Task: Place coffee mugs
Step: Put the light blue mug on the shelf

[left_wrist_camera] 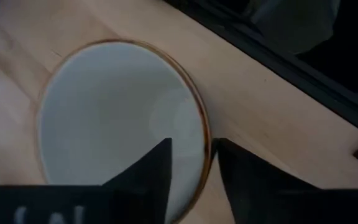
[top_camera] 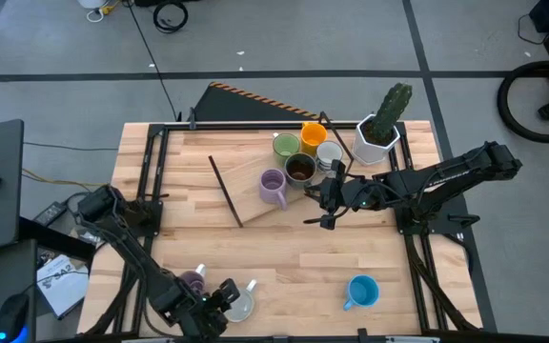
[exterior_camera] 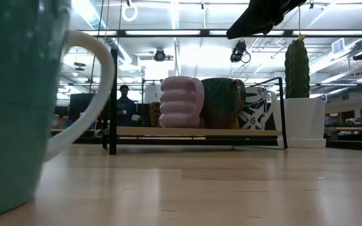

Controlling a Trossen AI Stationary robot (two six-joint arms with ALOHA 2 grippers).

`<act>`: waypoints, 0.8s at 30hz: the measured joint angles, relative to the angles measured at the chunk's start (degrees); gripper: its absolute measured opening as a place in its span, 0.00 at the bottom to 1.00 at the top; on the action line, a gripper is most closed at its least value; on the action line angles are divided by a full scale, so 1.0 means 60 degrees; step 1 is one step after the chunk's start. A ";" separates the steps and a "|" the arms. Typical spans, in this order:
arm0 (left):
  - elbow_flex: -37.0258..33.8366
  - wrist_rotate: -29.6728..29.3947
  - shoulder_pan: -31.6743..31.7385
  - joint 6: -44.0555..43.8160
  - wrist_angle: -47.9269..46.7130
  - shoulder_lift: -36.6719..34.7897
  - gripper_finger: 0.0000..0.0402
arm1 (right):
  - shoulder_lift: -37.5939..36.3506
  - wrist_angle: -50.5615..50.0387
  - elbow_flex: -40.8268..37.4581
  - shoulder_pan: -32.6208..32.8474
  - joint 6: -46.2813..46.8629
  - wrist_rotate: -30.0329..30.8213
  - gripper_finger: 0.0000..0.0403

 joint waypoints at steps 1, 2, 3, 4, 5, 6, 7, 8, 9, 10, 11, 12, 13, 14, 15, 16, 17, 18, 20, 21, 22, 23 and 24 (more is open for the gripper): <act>0.0000 0.0168 0.0094 0.0001 -0.0003 0.0007 0.31 | 0.0000 0.0000 0.0000 0.0000 0.0000 -0.0003 0.19; 0.0000 0.0282 0.0183 0.0018 0.0018 0.0007 0.28 | 0.0000 -0.0003 0.0000 0.0001 0.0000 -0.0003 0.19; 0.0002 0.0407 0.0279 0.0020 0.0043 0.0007 0.24 | 0.0000 -0.0011 0.0000 0.0000 0.0000 -0.0003 0.19; 0.0002 0.0507 0.0375 0.0021 0.0036 0.0007 0.20 | 0.0000 -0.0036 0.0000 0.0000 0.0000 -0.0004 0.19; 0.0003 0.0612 0.0479 0.0021 0.0017 0.0007 0.16 | 0.0000 -0.0068 0.0000 0.0002 0.0000 -0.0004 0.19; 0.0004 0.0718 0.0588 -0.0037 -0.0013 0.0007 0.12 | 0.0000 -0.0076 0.0000 0.0001 0.0002 -0.0006 0.19; -0.0002 0.0874 0.0707 -0.0029 -0.0116 -0.0002 0.09 | 0.0000 -0.0076 0.0000 0.0000 0.0018 -0.0007 0.19; -0.0007 0.0920 0.0821 0.0001 -0.0079 -0.0004 0.07 | 0.0000 -0.0075 0.0000 0.0000 0.0054 -0.0007 0.19; -0.0007 0.1078 0.0971 -0.0010 -0.0003 -0.0004 0.07 | 0.0000 -0.0074 0.0000 0.0000 0.0091 -0.0007 0.19; -0.0006 0.1242 0.1111 -0.0015 0.0044 -0.0037 0.07 | 0.0000 -0.0076 0.0000 0.0000 0.0163 -0.0007 0.19; -0.0011 0.1290 0.1210 -0.0002 0.0048 -0.0087 0.07 | 0.0000 -0.0073 0.0000 0.0004 0.0225 -0.0014 0.19; -0.0018 0.1266 0.1319 0.0039 0.0062 -0.0180 0.07 | 0.0004 -0.0083 0.0000 0.0004 0.0259 -0.0020 0.19; -0.0014 0.1261 0.1456 0.0190 0.0091 -0.0278 0.07 | 0.0004 -0.0080 0.0000 0.0004 0.0300 -0.0025 0.19; 0.0076 0.1266 0.1578 0.0360 0.0054 -0.0403 0.07 | 0.0004 -0.0080 0.0000 0.0004 0.0319 -0.0027 0.19; 0.0198 0.1252 0.1688 0.0548 -0.0037 -0.0557 0.07 | 0.0004 -0.0083 0.0000 0.0008 0.0321 -0.0029 0.19; 0.0339 0.1228 0.1813 0.0718 -0.0179 -0.0733 0.07 | 0.0004 -0.0091 0.0000 0.0011 0.0321 -0.0029 0.19; 0.0528 0.1198 0.1970 0.0821 -0.0376 -0.0916 0.07 | 0.0004 -0.0092 0.0000 0.0011 0.0321 -0.0029 0.19; 0.0719 0.1164 0.2132 0.0985 -0.0576 -0.1072 0.07 | -0.0001 -0.0116 0.0000 0.0011 0.0321 -0.0029 0.19; 0.1042 0.0968 0.2498 0.1245 -0.0963 -0.1389 0.07 | -0.0026 -0.0155 0.0000 0.0011 0.0334 -0.0016 0.19; 0.1216 0.0867 0.2718 0.1303 -0.1230 -0.1522 0.07 | -0.0029 -0.0149 0.0000 0.0015 0.0368 0.0036 0.19; 0.1386 0.0749 0.2985 0.1359 -0.1468 -0.1665 0.07 | -0.0050 -0.0180 0.0000 0.0018 0.0397 0.0078 0.19; 0.1524 0.0671 0.3253 0.1437 -0.1635 -0.1797 0.07 | -0.0071 -0.0250 0.0000 0.0018 0.0397 0.0102 0.19; 0.1636 0.0604 0.3548 0.1487 -0.1802 -0.1920 0.07 | -0.0088 -0.0275 0.0000 0.0018 0.0401 0.0115 0.19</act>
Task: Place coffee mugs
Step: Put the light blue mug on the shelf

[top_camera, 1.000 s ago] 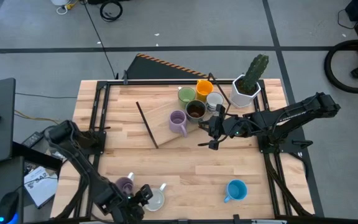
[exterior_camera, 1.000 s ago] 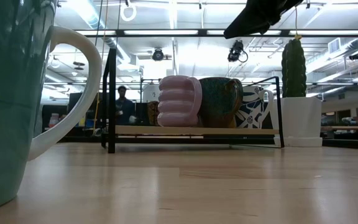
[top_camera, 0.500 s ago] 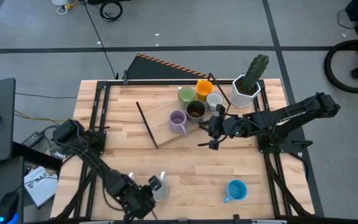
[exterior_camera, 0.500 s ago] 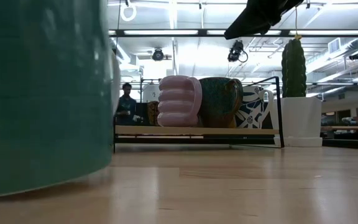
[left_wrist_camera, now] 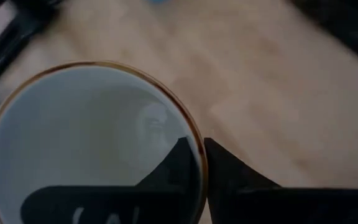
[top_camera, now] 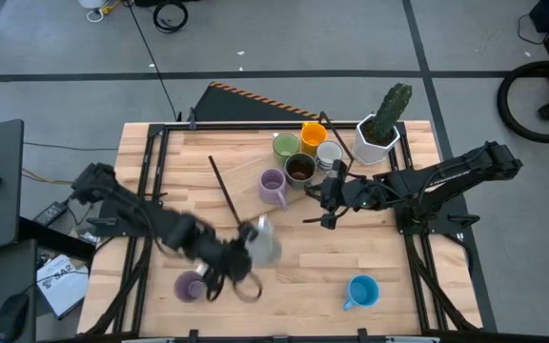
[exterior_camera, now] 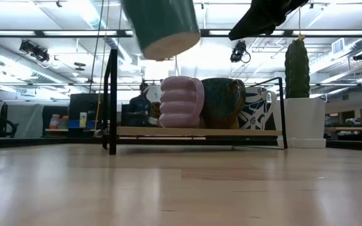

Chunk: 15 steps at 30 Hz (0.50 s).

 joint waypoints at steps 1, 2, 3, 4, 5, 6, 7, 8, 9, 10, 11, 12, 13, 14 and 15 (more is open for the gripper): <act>0.0086 -0.0039 0.0326 0.0007 -0.0212 -0.0113 0.07 | -0.0003 -0.0024 0.0002 0.0000 0.0002 0.0004 0.19; 0.0153 -0.0045 0.0647 0.0007 -0.0444 -0.0210 0.07 | -0.0003 -0.0107 0.0004 0.0000 0.0021 0.0014 0.19; 0.0195 -0.0043 0.0998 0.0004 -0.0669 -0.0282 0.07 | -0.0003 -0.0197 0.0004 0.0000 0.0061 0.0029 0.19; 0.0255 -0.0034 0.1351 0.0011 -0.0823 -0.0313 0.07 | -0.0003 -0.0230 0.0004 0.0000 0.0096 0.0035 0.19; 0.0315 0.0003 0.1666 0.0087 -0.0886 -0.0354 0.07 | -0.0003 -0.0251 0.0004 0.0000 0.0149 0.0046 0.19; 0.0376 0.0126 0.1967 0.0248 -0.0902 -0.0401 0.08 | -0.0003 -0.0321 0.0004 0.0000 0.0178 0.0066 0.19; 0.0459 0.0373 0.2276 0.0446 -0.0889 -0.0465 0.08 | -0.0003 -0.0405 0.0004 0.0004 0.0214 0.0099 0.19; 0.0544 0.0668 0.2541 0.0679 -0.0855 -0.0544 0.09 | -0.0003 -0.0438 0.0004 0.0004 0.0247 0.0146 0.19; 0.0615 0.0869 0.2772 0.0909 -0.0831 -0.0604 0.09 | -0.0003 -0.0441 0.0004 0.0004 0.0254 0.0183 0.19; 0.0706 0.0990 0.2989 0.1084 -0.0827 -0.0627 0.09 | -0.0005 -0.0442 0.0004 0.0004 0.0255 0.0199 0.19; 0.0793 0.1087 0.3208 0.1278 -0.0859 -0.0630 0.09 | -0.0006 -0.0442 0.0004 0.0004 0.0253 0.0211 0.19; 0.0872 0.1155 0.3440 0.1458 -0.0926 -0.0620 0.09 | -0.0006 -0.0444 0.0004 0.0004 0.0254 0.0211 0.19; 0.0912 0.1233 0.3664 0.1569 -0.1003 -0.0616 0.10 | -0.0006 -0.0443 0.0004 0.0004 0.0251 0.0212 0.19; 0.0928 0.1333 0.3897 0.1696 -0.1045 -0.0616 0.10 | -0.0006 -0.0424 0.0004 0.0004 0.0253 0.0210 0.19; 0.0932 0.1447 0.4158 0.1815 -0.1041 -0.0616 0.10 | -0.0006 -0.0432 0.0004 0.0004 0.0275 0.0213 0.19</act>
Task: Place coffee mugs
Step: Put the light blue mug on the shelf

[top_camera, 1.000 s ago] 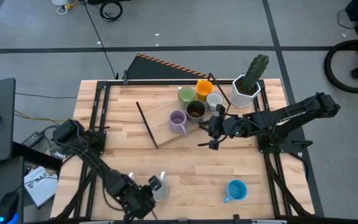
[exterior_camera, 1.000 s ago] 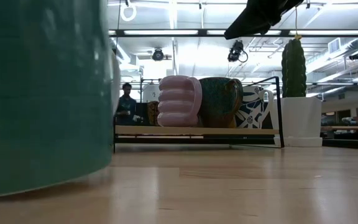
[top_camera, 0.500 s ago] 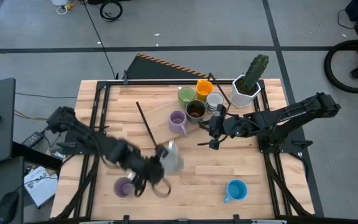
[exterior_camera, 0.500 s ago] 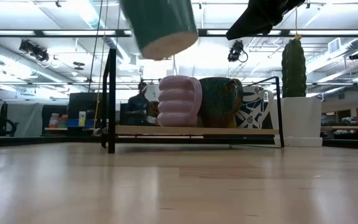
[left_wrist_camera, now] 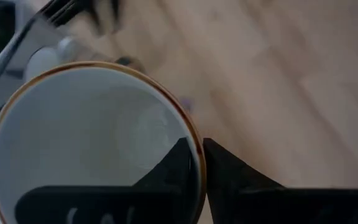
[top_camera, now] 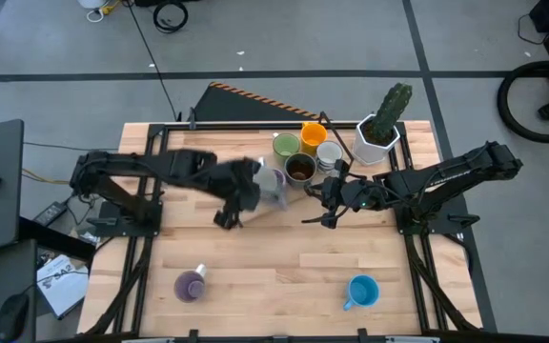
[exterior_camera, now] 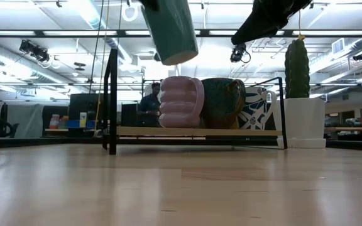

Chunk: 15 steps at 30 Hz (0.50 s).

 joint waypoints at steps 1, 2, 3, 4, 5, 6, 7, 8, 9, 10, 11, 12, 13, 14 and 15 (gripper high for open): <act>0.0010 0.0111 0.0279 0.0142 0.0012 0.0002 0.10 | 0.0000 -0.0008 0.0000 0.0000 0.0012 0.0000 0.19; 0.0011 0.0208 0.0540 0.0212 0.0011 0.0009 0.10 | 0.0000 0.0000 0.0000 0.0000 0.0059 0.0000 0.19; 0.0011 0.0272 0.0818 0.0272 -0.0021 0.0011 0.10 | 0.0000 0.0004 0.0000 0.0000 0.0117 0.0000 0.19; 0.0011 0.0295 0.1091 0.0374 -0.0076 0.0026 0.10 | 0.0000 -0.0008 0.0000 0.0000 0.0150 -0.0002 0.19; 0.0011 0.0299 0.1343 0.0439 -0.0098 0.0037 0.10 | 0.0000 -0.0018 0.0000 0.0008 0.0200 -0.0004 0.19; 0.0011 0.0317 0.1603 0.0507 -0.0081 0.0051 0.10 | 0.0000 -0.0011 0.0000 0.0029 0.0250 -0.0005 0.19; 0.0011 0.0359 0.1871 0.0627 -0.0056 0.0055 0.10 | 0.0000 -0.0008 0.0000 0.0051 0.0291 -0.0009 0.19; 0.0011 0.0402 0.2106 0.0695 -0.0030 0.0055 0.10 | 0.0000 -0.0010 0.0000 0.0080 0.0294 -0.0012 0.19; 0.0014 0.0406 0.2355 0.0746 -0.0020 0.0055 0.10 | 0.0000 -0.0010 0.0000 0.0120 0.0296 -0.0019 0.19; 0.0015 0.0406 0.2596 0.0791 -0.0026 0.0055 0.10 | 0.0000 -0.0007 0.0000 0.0163 0.0293 -0.0020 0.19; 0.0015 0.0414 0.2839 0.0803 -0.0046 0.0055 0.10 | 0.0000 -0.0003 0.0000 0.0199 0.0297 -0.0013 0.19; -0.0002 0.0437 0.3074 0.0808 -0.0069 0.0055 0.10 | 0.0000 -0.0003 0.0000 0.0229 0.0293 -0.0005 0.19; -0.0084 0.0488 0.3299 0.0845 -0.0035 0.0056 0.10 | 0.0000 -0.0003 0.0000 0.0249 0.0293 -0.0004 0.19; -0.0170 0.0556 0.3496 0.0939 -0.0011 0.0102 0.10 | 0.0000 -0.0002 0.0000 0.0261 0.0294 -0.0004 0.19; -0.0286 0.0611 0.3675 0.0997 0.0020 0.0141 0.10 | 0.0000 0.0001 0.0000 0.0262 0.0295 -0.0005 0.19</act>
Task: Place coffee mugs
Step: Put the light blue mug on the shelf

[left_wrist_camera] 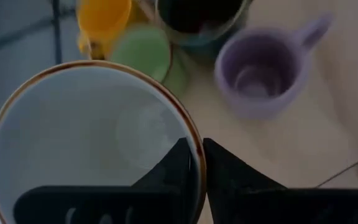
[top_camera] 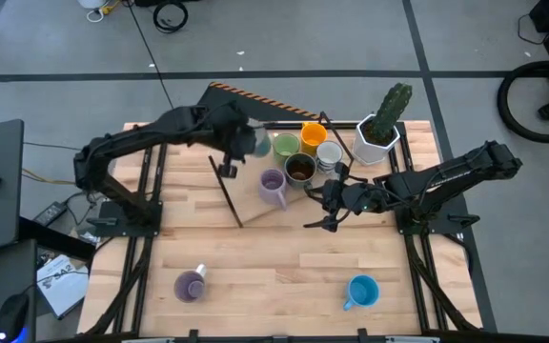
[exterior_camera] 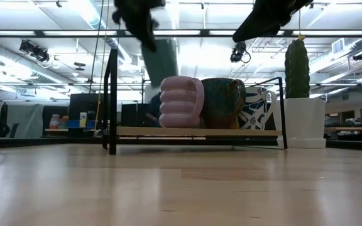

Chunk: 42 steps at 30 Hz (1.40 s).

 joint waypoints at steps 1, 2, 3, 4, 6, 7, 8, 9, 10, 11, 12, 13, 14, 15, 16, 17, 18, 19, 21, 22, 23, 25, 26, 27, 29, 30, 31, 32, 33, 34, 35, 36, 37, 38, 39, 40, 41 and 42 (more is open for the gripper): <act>-0.0134 0.0024 0.0205 0.0056 -0.0022 0.0038 0.10 | 0.0000 0.0000 0.0000 0.0000 0.0015 -0.0002 0.19; -0.0285 0.0051 0.0384 0.0126 -0.0112 0.0081 0.10 | 0.0000 0.0000 0.0000 0.0000 0.0047 -0.0002 0.19; -0.0386 0.0088 0.0526 0.0163 -0.0182 0.0138 0.11 | 0.0000 0.0000 0.0000 0.0000 0.0072 -0.0002 0.19; -0.0474 0.0131 0.0639 0.0175 -0.0147 0.0160 0.11 | 0.0000 0.0000 0.0000 0.0000 0.0071 -0.0002 0.19; -0.0666 0.0421 0.0867 0.0209 0.0092 0.0176 0.11 | 0.0000 0.0050 0.0000 0.0000 0.0068 -0.0002 0.19; -0.0786 0.0660 0.0919 0.0212 0.0224 0.0175 0.11 | 0.0000 0.0079 0.0000 0.0000 0.0067 -0.0002 0.19; -0.0893 0.0835 0.0948 0.0208 0.0322 0.0169 0.11 | 0.0000 0.0074 0.0000 0.0000 0.0053 -0.0001 0.19; -0.0960 0.0989 0.0949 0.0210 0.0334 0.0178 0.11 | 0.0000 0.0087 0.0000 0.0000 0.0023 -0.0002 0.19; -0.0979 0.1145 0.0940 0.0194 0.0308 0.0187 0.11 | 0.0000 0.0119 0.0000 0.0000 0.0016 -0.0002 0.19; -0.0996 0.1277 0.0920 0.0187 0.0305 0.0187 0.11 | 0.0000 0.0157 0.0000 0.0000 0.0016 -0.0002 0.19; -0.1038 0.1359 0.0878 0.0192 0.0352 0.0173 0.10 | 0.0000 0.0182 0.0000 0.0000 0.0007 -0.0002 0.19; -0.1094 0.1426 0.0835 0.0190 0.0444 0.0162 0.10 | 0.0000 0.0224 0.0000 0.0000 -0.0027 -0.0002 0.19; -0.1160 0.1545 0.0791 0.0145 0.0507 0.0162 0.10 | 0.0000 0.0284 0.0000 0.0000 -0.0079 -0.0002 0.19; -0.1261 0.1661 0.0748 0.0056 0.0551 0.0162 0.09 | 0.0000 0.0321 0.0000 0.0000 -0.0133 -0.0002 0.19; -0.1364 0.1706 0.0695 -0.0059 0.0571 0.0162 0.09 | 0.0000 0.0351 0.0000 0.0000 -0.0155 -0.0002 0.19; -0.1468 0.1692 0.0640 -0.0099 0.0594 0.0162 0.09 | 0.0000 0.0364 0.0000 0.0000 -0.0158 -0.0002 0.19; -0.1561 0.1665 0.0594 -0.0098 0.0653 0.0163 0.09 | 0.0000 0.0368 0.0000 0.0000 -0.0158 -0.0002 0.19; -0.1614 0.1659 0.0560 -0.0098 0.0689 0.0169 0.09 | 0.0000 0.0378 0.0000 0.0000 -0.0167 -0.0002 0.19; -0.1736 0.1627 0.0528 -0.0109 0.0785 0.0169 0.09 | 0.0000 0.0394 0.0000 0.0000 -0.0169 -0.0002 0.19; -0.1811 0.1631 0.0528 -0.0142 0.0856 0.0169 0.09 | 0.0000 0.0415 0.0000 0.0000 -0.0172 -0.0003 0.19; -0.1884 0.1626 0.0528 -0.0207 0.0942 0.0169 0.09 | 0.0000 0.0423 0.0000 0.0000 -0.0173 -0.0004 0.19; -0.1957 0.1615 0.0535 -0.0327 0.1141 0.0180 0.09 | 0.0000 0.0423 0.0000 0.0000 -0.0177 -0.0003 0.19; -0.2008 0.1616 0.0535 -0.0325 0.1303 0.0176 0.09 | 0.0000 0.0427 0.0000 0.0000 -0.0180 -0.0002 0.19; -0.2087 0.1614 0.0535 -0.0322 0.1473 0.0173 0.09 | 0.0000 0.0440 0.0000 0.0000 -0.0177 -0.0002 0.19; -0.2317 0.1614 0.0535 -0.0320 0.1702 0.0173 0.09 | 0.0000 0.0436 0.0000 0.0000 -0.0177 -0.0005 0.19; -0.2432 0.1616 0.0535 -0.0321 0.1739 0.0173 0.09 | 0.0000 0.0437 0.0000 0.0000 -0.0177 -0.0004 0.19; -0.2532 0.1616 0.0535 -0.0331 0.1769 0.0176 0.09 | 0.0000 0.0437 0.0000 0.0000 -0.0171 -0.0005 0.19; -0.2600 0.1616 0.0535 -0.0335 0.1829 0.0176 0.09 | 0.0000 0.0437 0.0000 0.0000 -0.0169 -0.0005 0.19; -0.2642 0.1616 0.0532 -0.0338 0.1924 0.0176 0.09 | 0.0000 0.0437 0.0000 0.0000 -0.0173 -0.0005 0.19; -0.2650 0.1616 0.0532 -0.0334 0.2027 0.0176 0.09 | 0.0000 0.0438 0.0000 0.0000 -0.0177 -0.0005 0.19; -0.2650 0.1613 0.0532 -0.0335 0.2090 0.0176 0.09 | 0.0000 0.0438 0.0000 0.0000 -0.0177 -0.0005 0.19; -0.2650 0.1612 0.0540 -0.0352 0.2129 0.0174 0.09 | 0.0000 0.0445 0.0000 0.0000 -0.0177 -0.0005 0.19; -0.2650 0.1609 0.0552 -0.0364 0.2162 0.0174 0.09 | 0.0000 0.0448 0.0000 0.0000 -0.0177 -0.0005 0.19; -0.2650 0.1600 0.0553 -0.0369 0.2207 0.0176 0.09 | 0.0000 0.0444 0.0000 0.0000 -0.0177 -0.0005 0.19; -0.2650 0.1590 0.0553 -0.0371 0.2279 0.0176 0.09 | 0.0000 0.0447 0.0000 0.0000 -0.0177 -0.0005 0.19; -0.2650 0.1583 0.0553 -0.0367 0.2368 0.0177 0.10 | 0.0000 0.0452 0.0000 0.0000 -0.0177 -0.0005 0.19; -0.2646 0.1587 0.0536 -0.0367 0.2451 0.0229 0.10 | 0.0000 0.0452 0.0000 0.0000 -0.0174 -0.0005 0.19; -0.2646 0.1590 0.0528 -0.0368 0.2501 0.0275 0.10 | 0.0000 0.0454 0.0000 0.0000 -0.0176 -0.0005 0.19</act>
